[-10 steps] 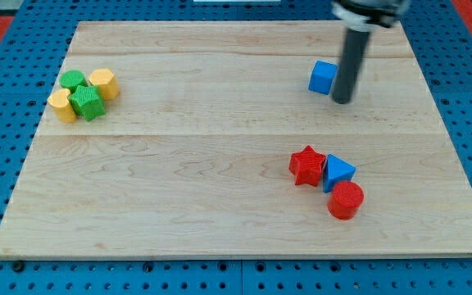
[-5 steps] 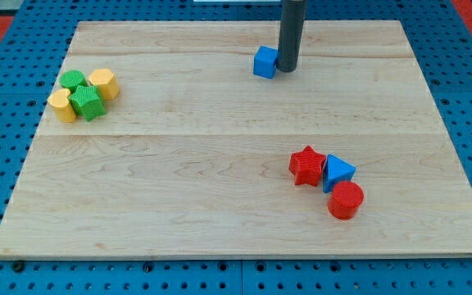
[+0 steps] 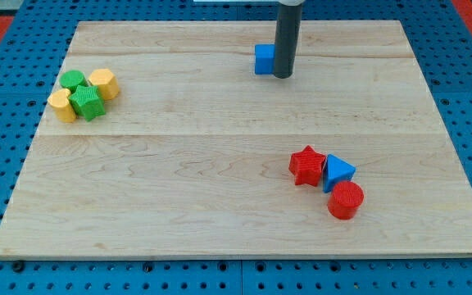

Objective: Place the blue cube at the center top of the board

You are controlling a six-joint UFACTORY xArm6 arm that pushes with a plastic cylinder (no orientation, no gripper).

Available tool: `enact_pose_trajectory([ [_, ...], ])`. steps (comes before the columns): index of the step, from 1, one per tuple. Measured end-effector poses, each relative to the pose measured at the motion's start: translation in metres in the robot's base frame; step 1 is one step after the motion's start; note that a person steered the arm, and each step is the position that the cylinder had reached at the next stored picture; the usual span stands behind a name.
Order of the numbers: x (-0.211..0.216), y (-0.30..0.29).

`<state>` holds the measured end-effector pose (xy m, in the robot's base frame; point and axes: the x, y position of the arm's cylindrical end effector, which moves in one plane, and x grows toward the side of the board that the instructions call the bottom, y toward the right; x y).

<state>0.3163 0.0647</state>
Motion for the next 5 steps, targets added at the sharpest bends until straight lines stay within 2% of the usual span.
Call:
enact_pose_trajectory([
  [3, -0.011, -0.007],
  [5, -0.039, -0.052],
])
